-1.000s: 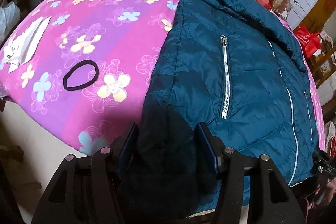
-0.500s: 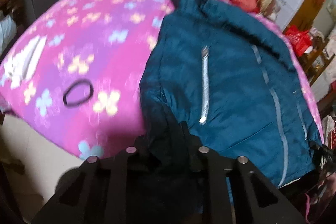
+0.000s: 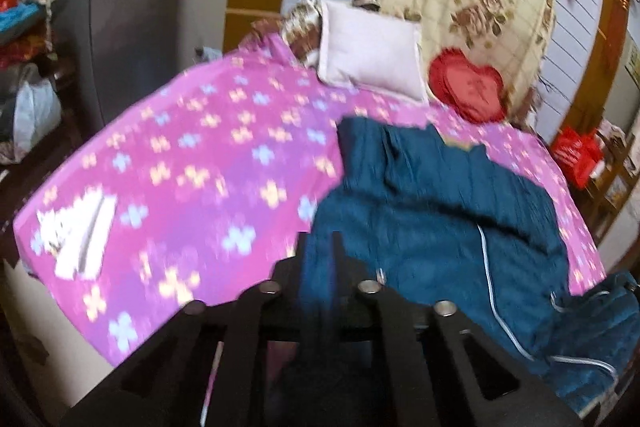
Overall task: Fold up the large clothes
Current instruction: 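Grasp the jacket hem with both grippers and lift it, then carry the held hem toward the collar and lower it onto the jacket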
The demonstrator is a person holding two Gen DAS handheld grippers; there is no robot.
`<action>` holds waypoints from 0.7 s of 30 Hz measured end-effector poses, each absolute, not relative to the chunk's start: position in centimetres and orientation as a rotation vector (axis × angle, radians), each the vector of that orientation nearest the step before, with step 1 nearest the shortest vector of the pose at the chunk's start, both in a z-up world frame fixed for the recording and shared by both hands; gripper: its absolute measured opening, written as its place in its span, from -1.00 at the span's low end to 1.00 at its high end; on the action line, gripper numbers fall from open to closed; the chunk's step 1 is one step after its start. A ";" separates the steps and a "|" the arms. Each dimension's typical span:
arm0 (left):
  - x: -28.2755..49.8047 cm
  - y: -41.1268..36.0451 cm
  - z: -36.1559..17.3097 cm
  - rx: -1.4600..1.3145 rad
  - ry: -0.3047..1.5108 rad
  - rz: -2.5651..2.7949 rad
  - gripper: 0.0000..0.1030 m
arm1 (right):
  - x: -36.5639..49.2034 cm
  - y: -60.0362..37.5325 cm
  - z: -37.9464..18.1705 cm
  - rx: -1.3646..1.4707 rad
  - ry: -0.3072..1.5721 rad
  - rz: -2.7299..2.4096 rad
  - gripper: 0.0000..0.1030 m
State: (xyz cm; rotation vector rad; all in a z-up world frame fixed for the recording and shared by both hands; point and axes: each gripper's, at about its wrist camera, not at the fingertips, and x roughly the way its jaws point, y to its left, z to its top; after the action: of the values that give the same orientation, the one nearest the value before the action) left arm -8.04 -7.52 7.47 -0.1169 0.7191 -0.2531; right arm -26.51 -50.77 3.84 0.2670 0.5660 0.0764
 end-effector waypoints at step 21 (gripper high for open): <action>-9.0 -3.1 1.3 -0.152 1.115 -0.375 -0.19 | -22.4 -51.6 3.9 0.326 0.575 0.067 -0.60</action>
State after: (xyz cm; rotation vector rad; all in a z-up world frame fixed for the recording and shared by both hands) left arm -8.99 -3.15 1.30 -0.1524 1.1152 -0.3755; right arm -22.38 -51.61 3.90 0.3263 0.5749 0.0674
